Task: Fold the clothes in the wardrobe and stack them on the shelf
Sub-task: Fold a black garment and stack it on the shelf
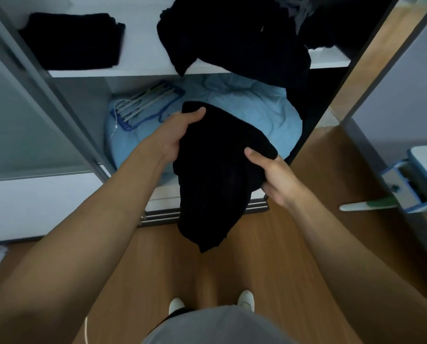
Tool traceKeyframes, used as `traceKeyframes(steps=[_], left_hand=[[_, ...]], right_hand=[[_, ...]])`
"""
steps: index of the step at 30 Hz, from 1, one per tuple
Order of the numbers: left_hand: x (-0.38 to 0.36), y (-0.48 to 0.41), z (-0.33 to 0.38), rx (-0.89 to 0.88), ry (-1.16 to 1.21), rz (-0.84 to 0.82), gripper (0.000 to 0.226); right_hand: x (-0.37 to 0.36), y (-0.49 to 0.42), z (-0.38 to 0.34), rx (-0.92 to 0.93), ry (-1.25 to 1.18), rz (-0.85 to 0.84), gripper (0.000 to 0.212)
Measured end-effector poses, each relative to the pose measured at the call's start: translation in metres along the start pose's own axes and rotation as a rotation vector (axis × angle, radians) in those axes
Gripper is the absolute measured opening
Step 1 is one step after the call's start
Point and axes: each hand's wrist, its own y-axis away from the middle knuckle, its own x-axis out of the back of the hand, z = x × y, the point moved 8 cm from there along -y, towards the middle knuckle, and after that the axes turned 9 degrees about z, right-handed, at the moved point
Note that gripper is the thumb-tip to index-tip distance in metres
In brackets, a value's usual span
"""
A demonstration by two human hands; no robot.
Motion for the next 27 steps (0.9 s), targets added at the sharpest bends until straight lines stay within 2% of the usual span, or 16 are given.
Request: traceKeyframes(steps=[2, 5, 8, 10, 12, 14, 15, 17, 19, 21, 23, 25, 27], left_hand=[[0.007, -0.001, 0.0, 0.04, -0.018, -0.026, 0.035], [0.023, 0.0, -0.006, 0.031, -0.03, -0.143, 0.05], [0.041, 0.009, -0.043, 0.135, -0.036, -0.236, 0.058], [0.044, 0.017, -0.066, 0.134, -0.066, -0.27, 0.051], [0.04, 0.021, -0.076, 0.072, -0.095, -0.225, 0.031], [0.037, 0.021, -0.073, 0.029, -0.002, -0.139, 0.011], [0.035, 0.02, -0.071, 0.031, 0.067, -0.114, 0.014], [0.028, 0.019, -0.068, 0.088, 0.15, -0.097, 0.018], [0.025, 0.019, -0.067, 0.153, 0.191, -0.071, 0.024], [0.027, 0.018, -0.066, 0.164, 0.244, -0.077, 0.039], [0.035, 0.021, -0.072, 0.151, 0.243, -0.118, 0.056], [0.04, 0.029, -0.089, 0.162, 0.154, -0.186, 0.05], [0.046, 0.034, -0.106, 0.159, -0.031, -0.169, 0.036]], right_hand=[[-0.005, 0.0, 0.0, 0.056, 0.001, 0.06, 0.03], [-0.011, 0.0, -0.008, 0.021, -0.053, 0.088, 0.025], [-0.015, -0.001, -0.009, -0.143, -0.038, 0.131, 0.022], [-0.015, -0.002, -0.007, -0.292, -0.045, 0.178, 0.019], [-0.008, -0.005, -0.009, -0.329, -0.082, 0.203, 0.022], [-0.004, -0.006, -0.014, -0.275, -0.144, 0.128, 0.038], [-0.005, -0.003, -0.013, -0.246, -0.158, 0.066, 0.044], [-0.009, 0.003, -0.001, -0.193, -0.071, 0.003, 0.037], [-0.012, 0.007, 0.011, -0.106, 0.033, 0.036, 0.028], [-0.01, 0.007, 0.018, -0.049, -0.01, 0.097, 0.024], [-0.009, 0.007, 0.02, -0.067, -0.02, 0.149, 0.021], [-0.008, 0.006, 0.021, -0.138, 0.001, 0.192, 0.023], [-0.005, 0.004, 0.024, -0.259, -0.024, 0.223, 0.028]])
